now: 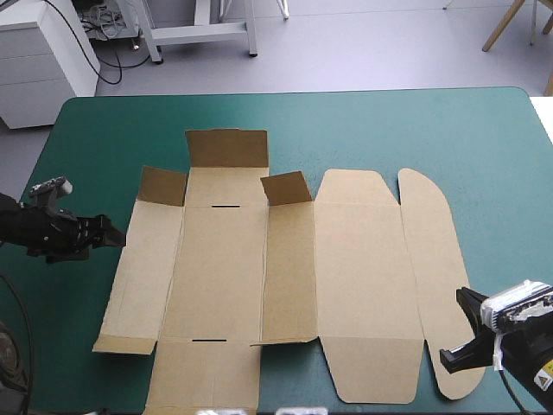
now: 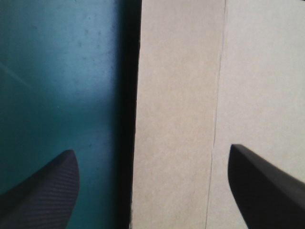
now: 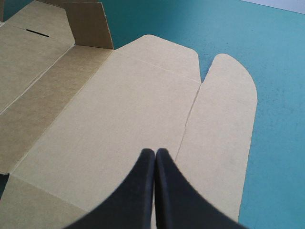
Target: Fold the box
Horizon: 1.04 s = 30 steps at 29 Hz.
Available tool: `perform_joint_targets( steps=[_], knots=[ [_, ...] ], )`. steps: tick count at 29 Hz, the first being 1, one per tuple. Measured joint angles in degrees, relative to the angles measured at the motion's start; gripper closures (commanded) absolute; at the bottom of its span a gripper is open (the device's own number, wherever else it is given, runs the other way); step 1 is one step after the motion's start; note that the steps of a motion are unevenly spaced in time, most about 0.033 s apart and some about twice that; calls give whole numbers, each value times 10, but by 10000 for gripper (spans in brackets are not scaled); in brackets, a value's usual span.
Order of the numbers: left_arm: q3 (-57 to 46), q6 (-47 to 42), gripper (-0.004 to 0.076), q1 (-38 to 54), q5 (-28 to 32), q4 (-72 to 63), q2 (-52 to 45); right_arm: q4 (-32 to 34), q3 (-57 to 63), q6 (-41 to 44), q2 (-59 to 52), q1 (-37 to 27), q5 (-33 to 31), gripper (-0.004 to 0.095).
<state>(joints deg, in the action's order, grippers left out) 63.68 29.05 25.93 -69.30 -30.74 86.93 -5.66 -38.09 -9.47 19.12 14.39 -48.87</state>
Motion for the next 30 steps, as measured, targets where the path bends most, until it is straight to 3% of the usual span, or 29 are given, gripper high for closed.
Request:
perform_joint_targets(
  steps=[8, 14, 21, 30],
  knots=[
    [-63, 21, 126, -5, 2, -24, 25, -6, 0, -16, -5, 0, -7, 927],
    [-103, 33, 126, -69, 6, -32, 27, -15, 0, -25, -5, 0, -8, 927],
    [-108, 39, 126, -144, 8, -48, 27, -21, 0, -30, -5, 0, -9, 928],
    [-109, 47, 126, -151, 8, -77, 27, -23, 0, -34, -5, 0, -14, 927]
  ],
)
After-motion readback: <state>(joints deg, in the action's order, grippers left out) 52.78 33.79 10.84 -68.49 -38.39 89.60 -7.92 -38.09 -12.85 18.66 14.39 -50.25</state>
